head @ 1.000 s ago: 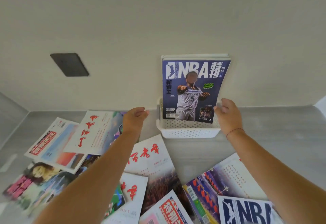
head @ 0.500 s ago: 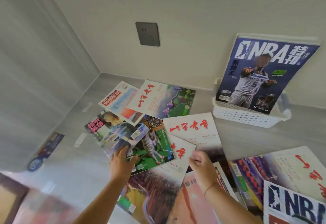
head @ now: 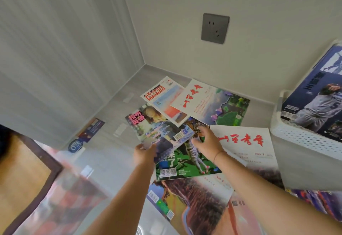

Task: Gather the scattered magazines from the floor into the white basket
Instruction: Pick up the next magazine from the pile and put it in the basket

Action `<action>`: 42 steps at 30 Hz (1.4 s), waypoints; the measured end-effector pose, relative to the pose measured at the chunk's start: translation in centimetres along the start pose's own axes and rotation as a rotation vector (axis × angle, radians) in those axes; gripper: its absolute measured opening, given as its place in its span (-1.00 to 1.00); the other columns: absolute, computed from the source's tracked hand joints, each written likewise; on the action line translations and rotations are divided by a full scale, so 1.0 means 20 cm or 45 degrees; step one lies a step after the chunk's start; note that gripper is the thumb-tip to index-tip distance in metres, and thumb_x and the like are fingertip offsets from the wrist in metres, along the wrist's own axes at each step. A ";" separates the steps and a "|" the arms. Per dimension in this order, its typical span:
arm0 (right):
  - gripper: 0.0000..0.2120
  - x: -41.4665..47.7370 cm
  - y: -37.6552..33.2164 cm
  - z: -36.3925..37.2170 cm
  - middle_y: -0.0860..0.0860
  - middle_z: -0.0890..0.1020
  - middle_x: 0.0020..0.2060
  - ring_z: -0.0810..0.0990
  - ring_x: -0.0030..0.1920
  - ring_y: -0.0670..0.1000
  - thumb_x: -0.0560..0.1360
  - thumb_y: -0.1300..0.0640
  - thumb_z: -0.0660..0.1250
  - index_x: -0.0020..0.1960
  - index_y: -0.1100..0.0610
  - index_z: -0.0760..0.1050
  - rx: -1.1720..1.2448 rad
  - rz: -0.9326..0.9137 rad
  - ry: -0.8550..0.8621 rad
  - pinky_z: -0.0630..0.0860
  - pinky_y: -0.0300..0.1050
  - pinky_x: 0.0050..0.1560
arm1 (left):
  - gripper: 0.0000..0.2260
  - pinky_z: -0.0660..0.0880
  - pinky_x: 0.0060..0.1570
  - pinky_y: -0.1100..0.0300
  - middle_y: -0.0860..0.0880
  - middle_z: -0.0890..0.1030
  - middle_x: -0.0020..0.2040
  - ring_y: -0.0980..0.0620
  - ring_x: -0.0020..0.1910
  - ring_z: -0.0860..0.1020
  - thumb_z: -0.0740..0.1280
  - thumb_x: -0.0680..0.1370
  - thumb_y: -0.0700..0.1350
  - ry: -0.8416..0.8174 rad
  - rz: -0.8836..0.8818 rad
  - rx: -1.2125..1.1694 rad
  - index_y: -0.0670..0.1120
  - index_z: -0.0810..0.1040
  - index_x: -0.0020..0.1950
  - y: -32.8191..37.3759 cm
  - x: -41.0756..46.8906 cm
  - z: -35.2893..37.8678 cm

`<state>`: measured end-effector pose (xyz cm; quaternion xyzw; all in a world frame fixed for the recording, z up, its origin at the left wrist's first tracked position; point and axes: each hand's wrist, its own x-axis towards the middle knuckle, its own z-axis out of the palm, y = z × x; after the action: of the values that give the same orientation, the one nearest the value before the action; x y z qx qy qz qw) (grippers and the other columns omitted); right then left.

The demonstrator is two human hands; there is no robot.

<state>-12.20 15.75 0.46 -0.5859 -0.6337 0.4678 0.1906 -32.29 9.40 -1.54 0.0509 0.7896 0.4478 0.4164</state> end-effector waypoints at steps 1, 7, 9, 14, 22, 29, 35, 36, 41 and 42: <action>-0.41 0.04 -0.01 0.01 0.09 0.33 0.40 0.36 0.37 0.08 0.47 0.10 0.35 0.43 0.14 0.22 0.004 0.023 -0.035 0.32 -0.04 0.36 | -0.52 0.36 -0.69 0.36 -0.02 0.46 -0.28 0.05 -0.43 0.50 0.41 0.47 -0.19 -0.012 -0.013 0.001 -0.19 0.34 0.34 0.01 0.01 -0.01; -0.39 0.16 -0.02 0.07 0.16 0.42 0.31 0.43 0.28 0.12 0.44 0.12 0.38 0.42 0.19 0.24 0.020 0.128 -0.044 0.39 0.08 0.32 | -0.56 0.52 -0.25 0.07 -0.18 0.62 -0.05 -0.06 -0.32 0.55 0.34 0.52 -0.08 -0.156 0.001 0.001 -0.14 0.34 0.36 0.01 0.14 -0.02; -0.40 0.16 -0.01 0.09 0.16 0.47 0.24 0.47 0.21 0.10 0.44 0.12 0.38 0.41 0.19 0.27 0.031 0.148 -0.032 0.43 0.03 0.27 | -0.61 0.54 -0.30 0.08 -0.14 0.61 -0.19 0.00 -0.44 0.54 0.31 0.54 -0.15 -0.200 0.025 -0.059 -0.09 0.33 0.35 0.01 0.15 -0.04; -0.45 0.16 -0.02 0.12 0.16 0.49 0.25 0.50 0.21 0.11 0.45 0.11 0.37 0.39 0.18 0.30 0.060 0.171 -0.009 0.44 0.00 0.24 | -0.76 0.46 -0.56 0.27 -0.03 0.57 -0.44 0.12 -0.63 0.46 0.25 0.57 -0.25 -0.281 0.098 -0.131 -0.09 0.46 0.22 -0.02 0.14 -0.15; -0.52 0.13 -0.16 0.26 0.19 0.61 -0.01 0.62 -0.05 0.13 0.51 0.17 0.32 0.38 0.20 0.27 0.369 0.366 -0.207 0.60 -0.09 -0.12 | -0.79 0.42 -0.48 0.24 -0.03 0.61 -0.38 0.07 -0.51 0.45 0.23 0.57 -0.27 -0.379 0.164 -0.109 -0.14 0.53 0.16 -0.15 0.08 -0.46; -0.75 0.05 -0.16 0.42 0.11 0.58 -0.14 0.51 -0.16 0.05 0.52 0.11 0.30 0.12 0.24 0.55 0.263 0.312 -0.337 0.45 -0.17 -0.18 | -0.83 0.48 -0.52 0.30 -0.05 0.68 -0.30 0.10 -0.49 0.57 0.22 0.57 -0.28 -0.437 0.195 -0.193 -0.15 0.54 0.10 -0.17 -0.04 -0.67; -0.78 0.00 -0.18 0.39 0.14 0.64 -0.09 0.58 -0.12 0.10 0.51 0.34 0.26 0.12 0.23 0.54 0.601 0.294 -0.302 0.52 0.03 -0.03 | -0.80 0.55 -0.24 0.08 -0.24 0.64 -0.02 -0.15 -0.19 0.58 0.23 0.54 -0.34 -0.474 0.253 -0.179 -0.26 0.54 0.14 -0.10 -0.08 -0.66; -0.77 0.00 -0.18 0.36 0.14 0.64 -0.07 0.59 -0.08 0.11 0.50 0.35 0.26 0.14 0.24 0.53 0.581 0.268 -0.257 0.53 0.08 0.04 | -0.79 0.55 -0.21 0.08 -0.23 0.64 -0.04 -0.14 -0.18 0.57 0.24 0.53 -0.37 -0.469 0.280 -0.155 -0.30 0.53 0.15 -0.08 -0.08 -0.64; -0.78 -0.03 -0.14 0.09 0.15 0.64 -0.02 0.62 -0.10 0.05 0.48 0.40 0.27 0.11 0.31 0.54 0.559 0.119 -0.054 0.56 -0.02 0.10 | -0.85 0.47 -0.08 0.03 -0.07 0.64 -0.24 -0.07 -0.22 0.52 0.27 0.52 -0.36 -0.421 0.410 -0.107 -0.18 0.59 -0.11 0.11 -0.08 -0.37; -0.77 -0.04 -0.12 0.01 0.15 0.63 -0.02 0.61 -0.14 0.02 0.47 0.42 0.27 0.12 0.34 0.54 0.564 0.095 0.010 0.58 -0.13 0.02 | -0.84 0.47 -0.10 0.05 -0.06 0.63 -0.24 -0.05 -0.23 0.52 0.28 0.52 -0.34 -0.432 0.437 -0.088 -0.14 0.60 -0.15 0.15 -0.10 -0.29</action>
<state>-13.63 15.24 2.59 -0.5545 -0.4925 0.6001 0.2996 -35.94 6.48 3.30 0.2444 0.6724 0.5239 0.4623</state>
